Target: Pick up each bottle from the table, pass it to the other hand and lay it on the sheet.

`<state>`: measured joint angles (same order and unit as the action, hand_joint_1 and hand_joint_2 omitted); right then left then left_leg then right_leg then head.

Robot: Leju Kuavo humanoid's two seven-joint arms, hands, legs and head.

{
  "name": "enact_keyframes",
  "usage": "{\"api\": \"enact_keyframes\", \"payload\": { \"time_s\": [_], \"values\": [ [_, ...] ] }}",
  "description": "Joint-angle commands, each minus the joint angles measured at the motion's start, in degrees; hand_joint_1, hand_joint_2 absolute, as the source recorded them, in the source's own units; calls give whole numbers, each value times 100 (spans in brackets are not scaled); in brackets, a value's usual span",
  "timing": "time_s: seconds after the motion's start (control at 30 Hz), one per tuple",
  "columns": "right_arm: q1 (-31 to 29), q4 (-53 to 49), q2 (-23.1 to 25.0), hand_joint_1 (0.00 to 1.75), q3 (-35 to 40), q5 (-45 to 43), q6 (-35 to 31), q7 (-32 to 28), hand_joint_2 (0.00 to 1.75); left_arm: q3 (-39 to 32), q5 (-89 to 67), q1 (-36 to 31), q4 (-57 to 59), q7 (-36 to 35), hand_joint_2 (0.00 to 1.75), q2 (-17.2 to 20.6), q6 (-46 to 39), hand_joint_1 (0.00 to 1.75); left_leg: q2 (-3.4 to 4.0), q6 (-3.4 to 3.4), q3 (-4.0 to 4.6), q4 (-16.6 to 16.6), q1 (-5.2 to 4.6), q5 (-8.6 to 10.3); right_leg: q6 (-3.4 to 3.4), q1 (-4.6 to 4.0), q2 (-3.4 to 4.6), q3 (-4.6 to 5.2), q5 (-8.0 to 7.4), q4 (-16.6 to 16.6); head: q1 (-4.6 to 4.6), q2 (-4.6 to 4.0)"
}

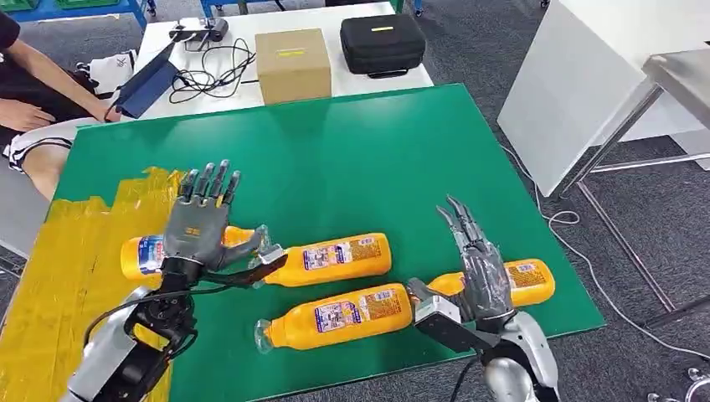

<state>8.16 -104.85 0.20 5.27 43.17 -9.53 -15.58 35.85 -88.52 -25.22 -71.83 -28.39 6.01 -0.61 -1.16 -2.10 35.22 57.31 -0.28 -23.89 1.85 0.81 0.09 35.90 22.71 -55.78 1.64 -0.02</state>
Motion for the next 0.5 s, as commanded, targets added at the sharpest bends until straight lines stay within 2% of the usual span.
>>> {"api": "enact_keyframes", "payload": {
  "time_s": [0.03, 0.1, 0.13, 0.17, 0.2, 0.33, 0.43, 0.5],
  "values": [
    [198, -678, -1239, 0, -61, 2210, 563, 1200, 175, -2259, 3227, 950, -1692, 4102, 175, -1068, -1573, 0, 10, 8, -20, 3, 3, -14, -4, -4, 4, -20, 11, 1, 2, 0],
    [274, -734, -1390, 0, -52, 2225, 576, 1202, 175, -2361, 3619, 1011, -1667, 4286, 175, -1006, -1540, 0, 13, 5, -19, 6, -2, -17, -2, 3, 5, -22, 12, 0, 2, 0],
    [352, -756, -1574, 0, -4, 2261, 721, 1226, 175, -2450, 4069, 1082, -1638, 4498, 175, -1028, -1409, 0, 23, 12, -49, 15, 5, -37, -6, -5, 9, -53, 27, -3, 2, 0],
    [402, -770, -1712, 0, 15, 2296, 836, 1237, 175, -2508, 4272, 1128, -1616, 4599, 175, -1034, -1391, 0, 7, 1, -19, -1, -4, -14, -2, 7, 1, -21, 9, 5, 2, 0],
    [435, -773, -1832, 0, 27, 2337, 941, 1250, 175, -2543, 4392, 1154, -1579, 4697, 175, -1042, -1417, 0, 10, 4, -30, 2, -2, -22, -4, 4, 2, -32, 15, 4, -2, 0],
    [444, -778, -1876, 0, -16, 2327, 951, 1248, 175, -2557, 4422, 1165, -1547, 4730, 175, -1037, -1429, 0, 10, 0, -15, -1, -5, -13, -2, 7, 4, -14, 7, 4, 2, 0],
    [414, -778, -1860, 0, 11, 2324, 964, 1250, 175, -2550, 4418, 1142, -1541, 4717, 175, -1058, -1429, 0, 17, 9, -46, 6, 4, -33, -9, -3, 5, -47, 23, 1, 2, 0],
    [414, -778, -1860, 0, 11, 2324, 964, 1250, 175, -2550, 4418, 1142, -1541, 4717, 175, -1058, -1429, 0, 10, 4, -27, 2, 0, -20, -5, 1, 2, -28, 13, 4, 2, 0]
  ]
}}
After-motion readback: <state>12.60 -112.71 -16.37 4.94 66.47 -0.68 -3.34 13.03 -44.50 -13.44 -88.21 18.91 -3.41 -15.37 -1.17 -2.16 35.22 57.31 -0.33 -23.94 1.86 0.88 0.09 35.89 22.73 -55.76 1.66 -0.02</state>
